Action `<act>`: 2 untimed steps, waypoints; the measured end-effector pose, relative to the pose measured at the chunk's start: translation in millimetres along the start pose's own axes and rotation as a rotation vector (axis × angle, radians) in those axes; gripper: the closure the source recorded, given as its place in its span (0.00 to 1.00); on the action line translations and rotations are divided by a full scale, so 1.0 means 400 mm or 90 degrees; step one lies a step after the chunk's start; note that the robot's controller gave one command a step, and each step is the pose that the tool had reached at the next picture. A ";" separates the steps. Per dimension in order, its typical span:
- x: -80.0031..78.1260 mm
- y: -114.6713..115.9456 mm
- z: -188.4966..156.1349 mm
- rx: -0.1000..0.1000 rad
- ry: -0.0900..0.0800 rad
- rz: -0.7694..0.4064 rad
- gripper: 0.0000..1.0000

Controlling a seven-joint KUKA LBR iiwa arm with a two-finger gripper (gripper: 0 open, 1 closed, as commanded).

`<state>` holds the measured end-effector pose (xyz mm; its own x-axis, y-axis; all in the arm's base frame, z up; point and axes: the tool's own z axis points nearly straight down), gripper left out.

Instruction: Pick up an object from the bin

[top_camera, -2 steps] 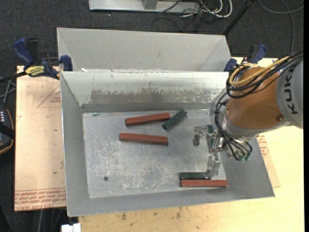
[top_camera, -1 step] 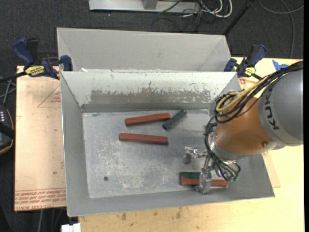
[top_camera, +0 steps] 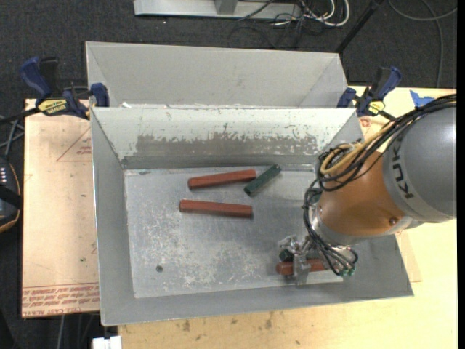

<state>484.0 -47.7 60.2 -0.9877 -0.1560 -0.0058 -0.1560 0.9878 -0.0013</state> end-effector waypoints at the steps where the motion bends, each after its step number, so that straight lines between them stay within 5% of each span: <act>1: 0.000 0.002 -0.005 0.000 0.001 -0.002 1.00; 2: 0.003 0.004 -0.021 -0.002 0.005 -0.003 1.00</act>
Offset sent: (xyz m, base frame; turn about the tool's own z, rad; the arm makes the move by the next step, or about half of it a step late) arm -0.0001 0.0002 0.0511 0.0000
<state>482.5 -46.2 68.4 -0.9870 -0.1608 0.0023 -0.1608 0.9870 0.0015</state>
